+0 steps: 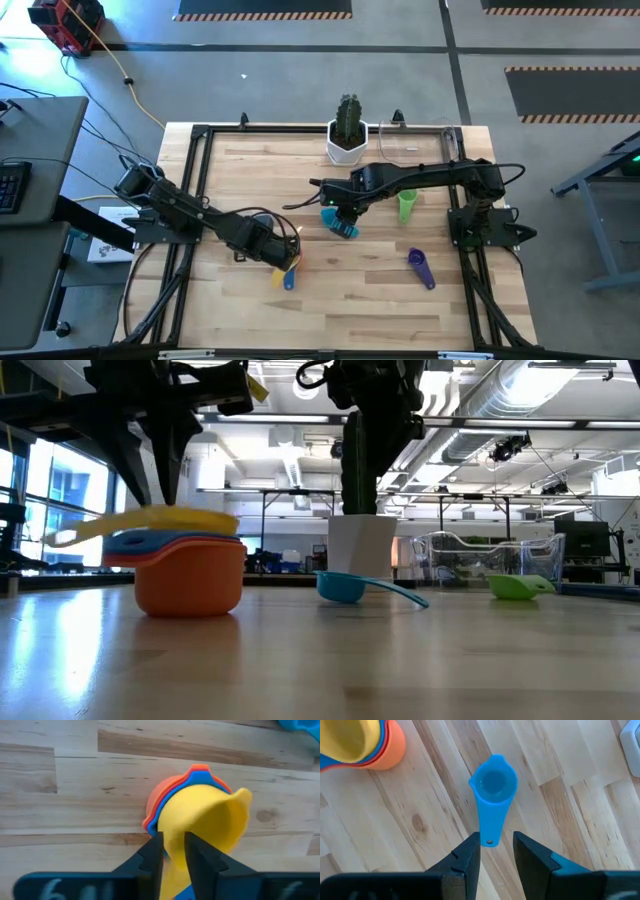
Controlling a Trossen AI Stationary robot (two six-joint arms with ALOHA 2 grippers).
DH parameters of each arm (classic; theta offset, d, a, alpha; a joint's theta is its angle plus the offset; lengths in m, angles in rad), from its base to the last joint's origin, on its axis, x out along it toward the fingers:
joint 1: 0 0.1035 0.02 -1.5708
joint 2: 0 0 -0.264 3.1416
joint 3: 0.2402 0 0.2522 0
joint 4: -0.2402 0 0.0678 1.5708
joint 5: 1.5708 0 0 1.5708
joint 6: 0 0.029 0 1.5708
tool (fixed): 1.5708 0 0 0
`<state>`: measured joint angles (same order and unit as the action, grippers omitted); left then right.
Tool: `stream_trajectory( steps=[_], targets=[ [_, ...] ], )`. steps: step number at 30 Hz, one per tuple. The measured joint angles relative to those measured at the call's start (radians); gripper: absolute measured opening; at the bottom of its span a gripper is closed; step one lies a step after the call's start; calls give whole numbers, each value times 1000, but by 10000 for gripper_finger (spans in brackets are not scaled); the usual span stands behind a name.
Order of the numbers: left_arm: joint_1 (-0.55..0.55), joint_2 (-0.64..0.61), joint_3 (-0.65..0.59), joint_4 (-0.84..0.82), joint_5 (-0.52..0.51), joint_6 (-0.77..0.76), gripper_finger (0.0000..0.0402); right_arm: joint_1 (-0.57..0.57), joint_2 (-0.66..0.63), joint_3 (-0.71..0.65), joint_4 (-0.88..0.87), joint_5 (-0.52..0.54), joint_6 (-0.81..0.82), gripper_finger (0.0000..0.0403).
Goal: Nest measuring cups in basket
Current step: Put the yellow measuring cup on top of the blue measuring cup
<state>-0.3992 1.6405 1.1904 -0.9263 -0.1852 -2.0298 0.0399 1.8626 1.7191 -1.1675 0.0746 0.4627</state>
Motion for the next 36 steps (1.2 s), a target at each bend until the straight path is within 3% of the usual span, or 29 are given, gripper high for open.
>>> stream_trajectory(
  steps=[8, 17, 30, 36],
  targets=[
    [0, -3, 0, 1, 6, 31, 114, 0, 0, 0, 0, -1, 0, 108],
    [-30, -19, 0, -1, 165, 200, 113, 14, 0, 0, -8, -41, 52, 108],
    [-94, 7, 0, -101, 151, 339, 104, 129, 0, 0, -16, -65, 288, 108],
    [-90, 54, 0, -70, 151, 414, 104, 164, 1, 0, -10, -65, 395, 108]
  ],
)
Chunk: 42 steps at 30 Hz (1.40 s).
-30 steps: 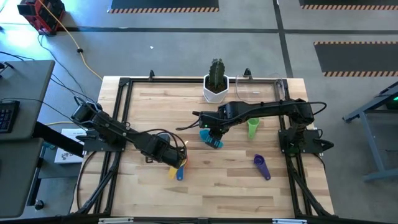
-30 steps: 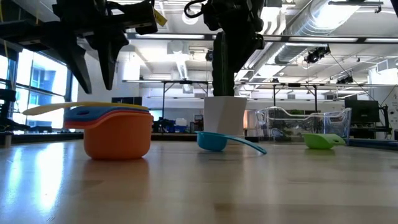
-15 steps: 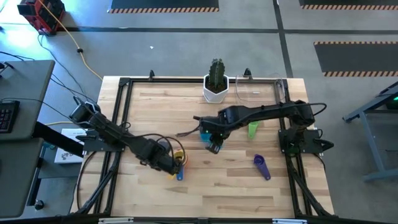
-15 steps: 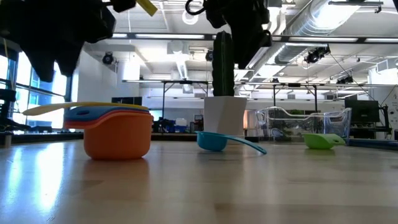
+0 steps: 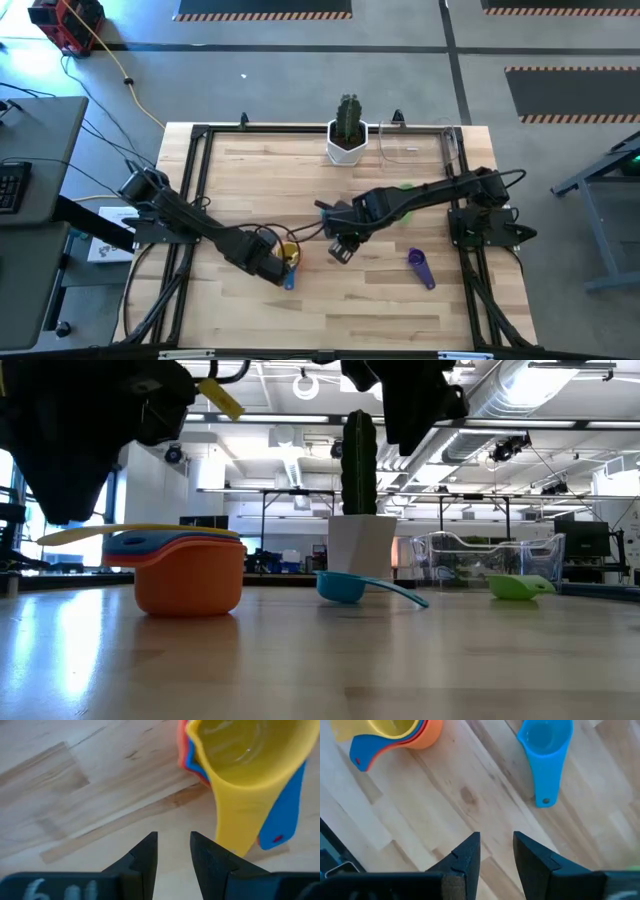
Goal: Nest measuring cups in basket
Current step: Put the yellow measuring cup on top of the blue measuring cup, then put the green measuring cup on top of the yellow measuring cup
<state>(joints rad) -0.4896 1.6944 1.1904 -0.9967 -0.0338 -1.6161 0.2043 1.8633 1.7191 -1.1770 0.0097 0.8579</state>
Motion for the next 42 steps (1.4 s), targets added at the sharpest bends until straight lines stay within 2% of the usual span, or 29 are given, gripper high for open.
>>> stream_trajectory(
  steps=[14, 21, 31, 42],
  targets=[
    [11, 91, 0, 113, 52, 110, 104, 55, 0, 0, 7, -2, 178, 108],
    [12, 93, 0, 194, 50, 166, 104, 94, 0, 0, 11, -2, 256, 108],
    [13, 93, 0, 214, 18, 199, 104, 147, 0, 0, 20, 9, 372, 108],
    [13, 87, 0, 233, 46, 252, 104, 175, 0, 0, 32, 16, 441, 108]
  ],
)
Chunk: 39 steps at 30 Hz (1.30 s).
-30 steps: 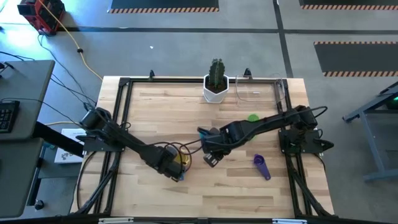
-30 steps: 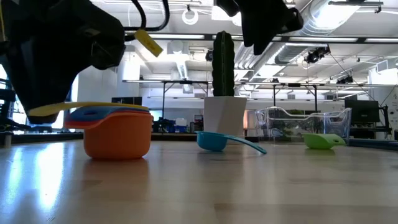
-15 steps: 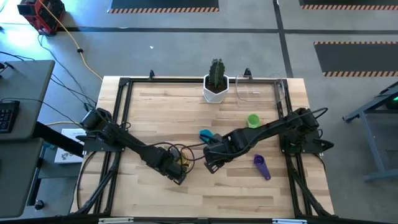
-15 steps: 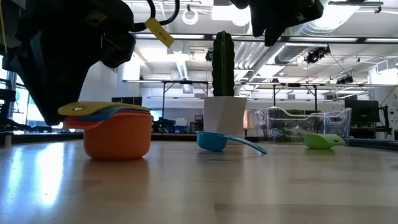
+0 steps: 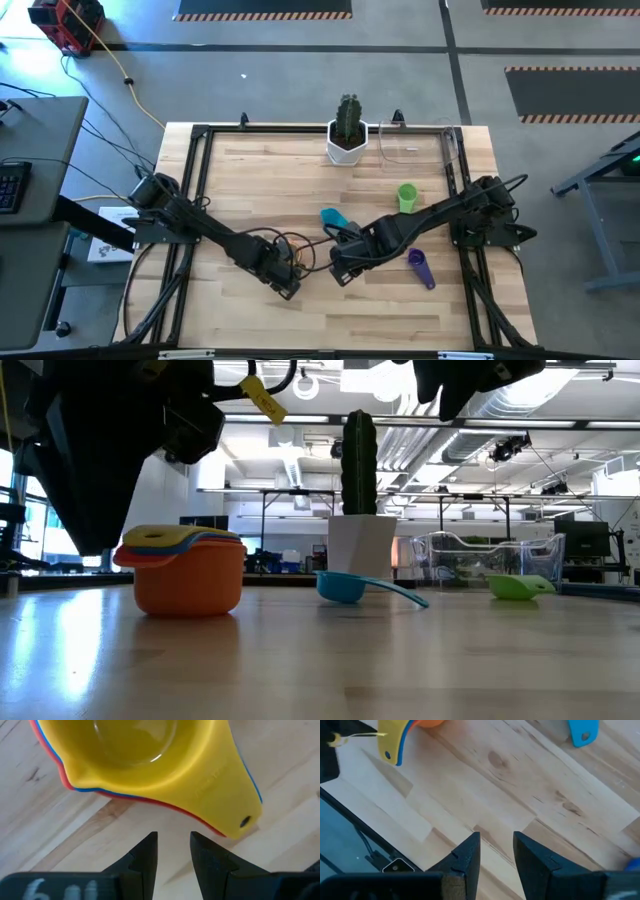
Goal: Nest measuring cups in basket
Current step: Put the green measuring cup on top of the yellow measuring cup
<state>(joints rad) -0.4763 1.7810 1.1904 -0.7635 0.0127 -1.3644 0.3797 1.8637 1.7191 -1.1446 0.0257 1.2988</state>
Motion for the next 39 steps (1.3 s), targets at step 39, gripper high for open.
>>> stream_trajectory(
  steps=[39],
  targets=[
    [-49, -706, 0, -298, -314, 304, 104, -87, 0, 0, -426, 234, 92, 108]
  ],
)
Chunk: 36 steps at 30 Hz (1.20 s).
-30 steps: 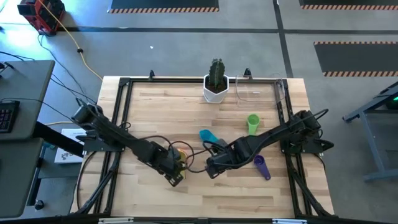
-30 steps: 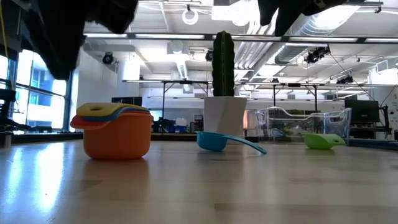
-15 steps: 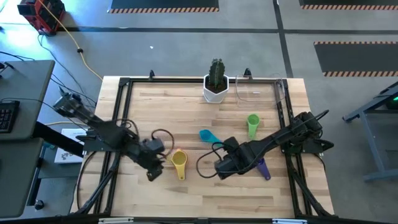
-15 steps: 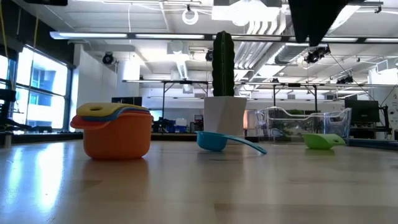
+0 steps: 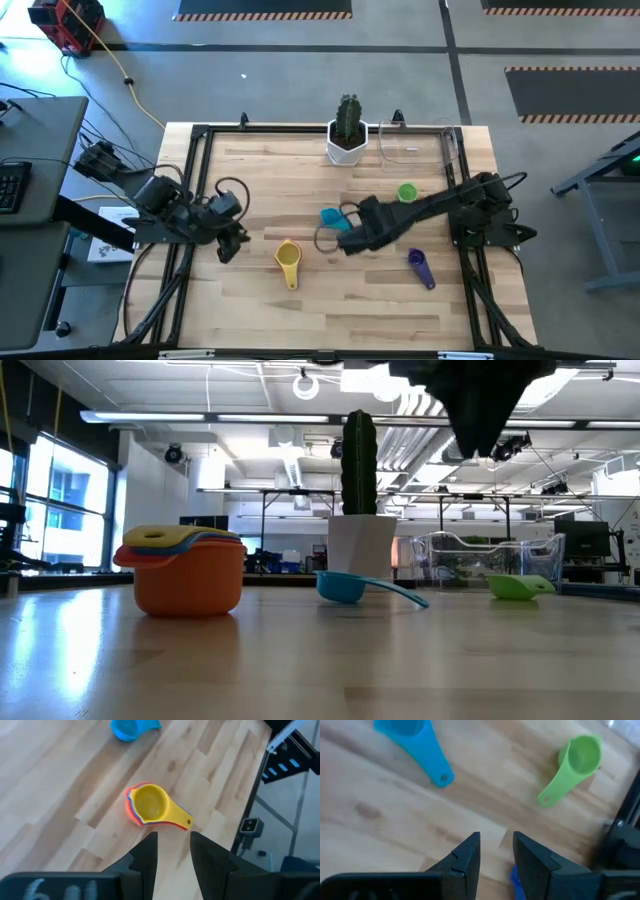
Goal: Nest measuring cups in basket
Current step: Put the green measuring cup on top of the yellow measuring cup
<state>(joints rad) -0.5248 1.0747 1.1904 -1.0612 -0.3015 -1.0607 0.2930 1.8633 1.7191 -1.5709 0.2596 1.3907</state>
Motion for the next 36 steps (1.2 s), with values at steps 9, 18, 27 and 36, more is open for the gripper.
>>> stream_trajectory(
  steps=[9, 18, 27, 36],
  targets=[
    [35, -86, 0, -151, -31, -3, 104, -188, 0, 0, 0, 40, -205, 108],
    [60, -139, 0, -207, -76, 0, 104, -314, -8, -48, 8, 64, -312, 108],
    [91, -172, 0, -256, -81, -1, 104, -344, -145, -356, 172, 20, -278, 108],
    [131, -177, 0, -260, -81, 34, 104, -410, -223, -565, 376, -4, -268, 108]
  ],
)
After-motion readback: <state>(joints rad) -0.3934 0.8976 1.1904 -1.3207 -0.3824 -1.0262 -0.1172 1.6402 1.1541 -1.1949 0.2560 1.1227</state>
